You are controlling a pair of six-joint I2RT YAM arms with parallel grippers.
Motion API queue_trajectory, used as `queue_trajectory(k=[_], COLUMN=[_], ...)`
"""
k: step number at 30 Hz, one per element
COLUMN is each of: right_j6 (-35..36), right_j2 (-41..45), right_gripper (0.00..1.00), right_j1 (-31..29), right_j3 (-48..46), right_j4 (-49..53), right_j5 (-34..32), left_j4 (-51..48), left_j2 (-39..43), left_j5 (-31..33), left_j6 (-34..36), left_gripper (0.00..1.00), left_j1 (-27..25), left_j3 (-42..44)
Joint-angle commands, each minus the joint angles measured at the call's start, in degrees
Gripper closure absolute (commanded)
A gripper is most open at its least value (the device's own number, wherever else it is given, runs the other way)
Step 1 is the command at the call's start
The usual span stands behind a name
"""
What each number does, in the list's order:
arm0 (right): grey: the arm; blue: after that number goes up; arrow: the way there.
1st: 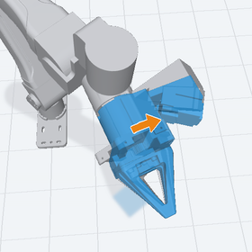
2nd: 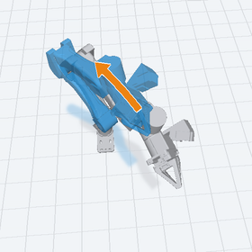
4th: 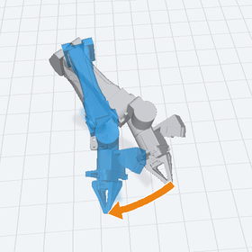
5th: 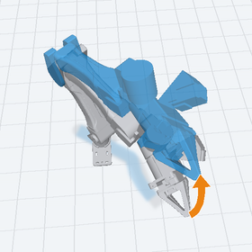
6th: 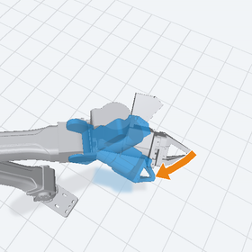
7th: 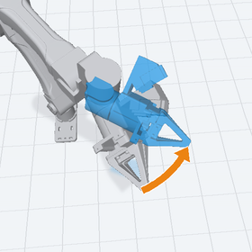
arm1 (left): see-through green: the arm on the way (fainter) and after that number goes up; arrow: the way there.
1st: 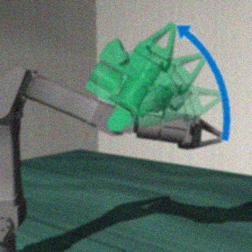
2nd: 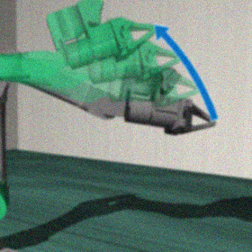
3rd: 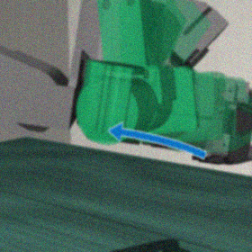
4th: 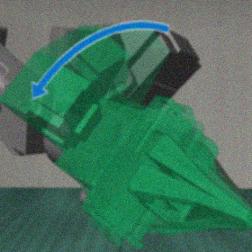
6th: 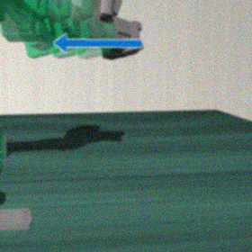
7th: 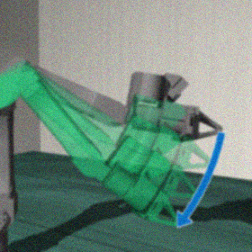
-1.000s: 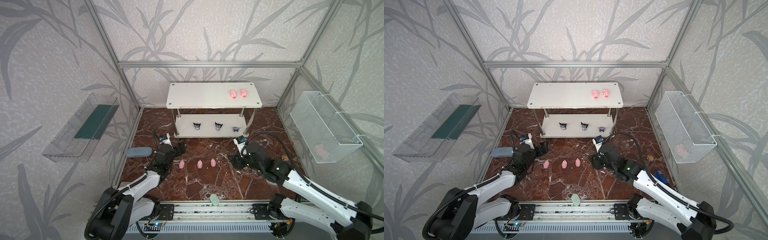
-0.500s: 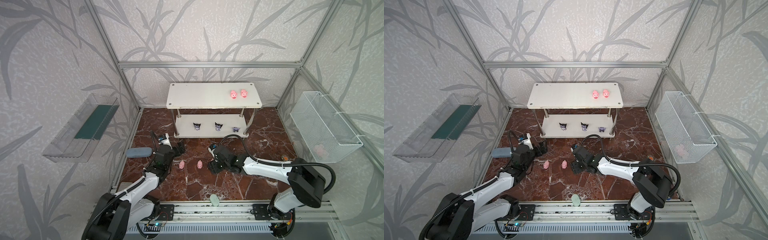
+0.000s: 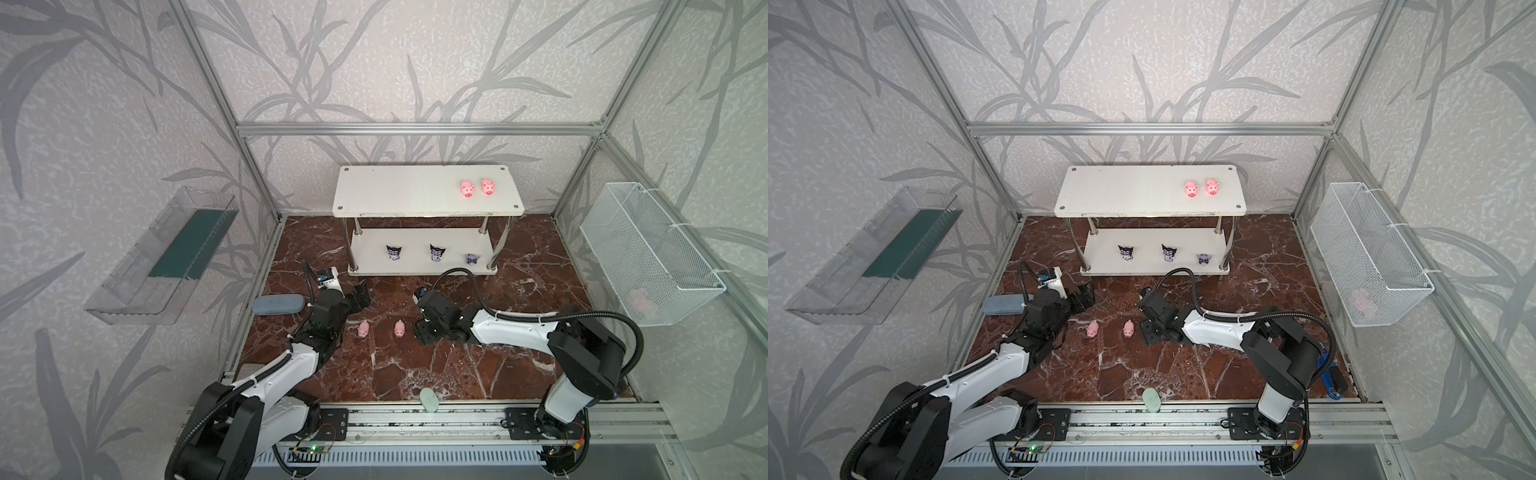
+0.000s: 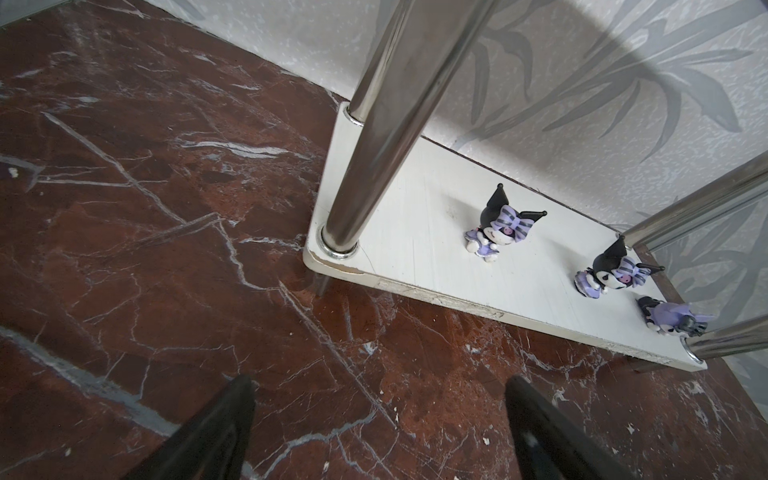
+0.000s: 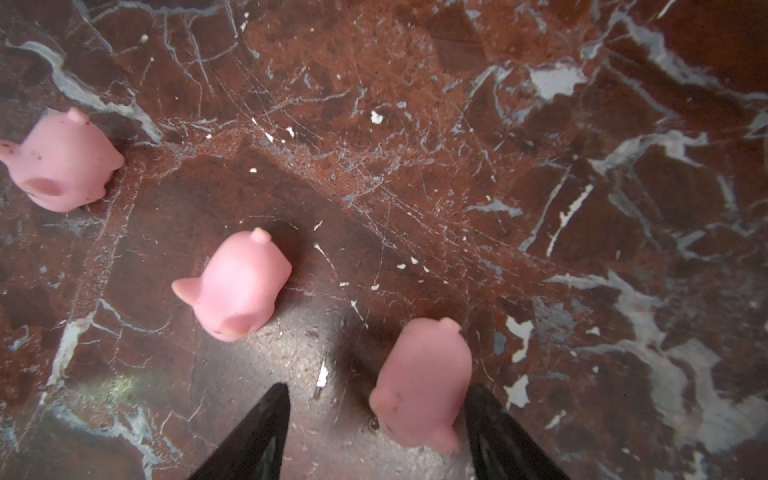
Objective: Place and organize the plastic toys onto the shelf
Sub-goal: 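Bring the right gripper back down over the remaining pink pigs, then close the right gripper on the next pink pig in the row, then lift the pig with the right gripper up over the top shelf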
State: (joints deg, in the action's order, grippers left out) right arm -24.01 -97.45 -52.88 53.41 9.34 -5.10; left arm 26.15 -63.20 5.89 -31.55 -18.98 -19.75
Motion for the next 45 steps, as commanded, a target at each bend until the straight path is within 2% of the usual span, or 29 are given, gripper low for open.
queue_trajectory(k=[1,6,13,18,20,22,23,27,30,34,37,41,45], right_j6=[-0.5,-1.5,-2.4,-2.5,-2.5,-2.5,-2.5,-2.0,-1.0,1.5,3.7,7.1,11.9], right_j2=[-2.7,-4.5,-5.3,-5.0,-4.7,-4.2,-3.7,-0.8,4.6,13.1,18.7,19.9,17.6], right_gripper=[0.35,0.45,0.49,0.63,0.65,0.75,0.77,0.75,0.74,0.74,0.74,0.73,0.74], right_j1=[-0.3,-0.2,-0.2,-0.2,-0.2,-0.2,-0.2,-0.2,-0.2,-0.2,-0.2,-0.2,-0.1], right_j3=[2.6,3.5,3.5,3.4,3.5,3.5,3.6,4.4,6.5,13.8,19.3,30.9,40.5], right_j4=[2.6,4.1,4.3,4.7,4.9,5.5,6.0,8.8,13.9,24.0,27.4,32.6,32.1], right_j5=[-2.2,-3.6,-3.6,-4.0,-4.3,-4.9,-5.0,-5.8,-6.7,-10.8,-13.6,-15.7,-18.1], left_j4=[0.4,0.2,0.4,0.8,0.9,1.0,1.0,1.0,0.9,1.1,1.4,2.4,4.1], left_j2=[-0.3,-0.1,-0.5,-0.8,-0.9,-1.0,-1.0,-0.9,-0.7,-0.5,-0.8,-1.7,-3.4], left_j5=[0.3,0.1,0.0,-0.1,-0.1,-0.2,-0.2,-0.2,-0.1,-0.6,-0.8,-1.1,-2.3], left_j6=[-0.4,-0.3,-0.3,-0.4,-0.5,-0.5,-0.5,-0.5,-0.5,-0.3,-0.4,-0.6,-1.0], left_gripper=[0.08,0.08,0.08,0.08,0.08,0.08,0.08,0.08,0.08,0.08,0.08,0.08,0.08], left_j1=[0.3,0.3,0.3,0.3,0.3,0.4,0.3,0.4,0.4,0.4,0.4,0.5,0.5], left_j3=[-0.5,-0.7,-0.6,-0.5,-0.5,-0.4,-0.3,-0.2,-0.1,-0.2,-0.1,0.0,0.1])
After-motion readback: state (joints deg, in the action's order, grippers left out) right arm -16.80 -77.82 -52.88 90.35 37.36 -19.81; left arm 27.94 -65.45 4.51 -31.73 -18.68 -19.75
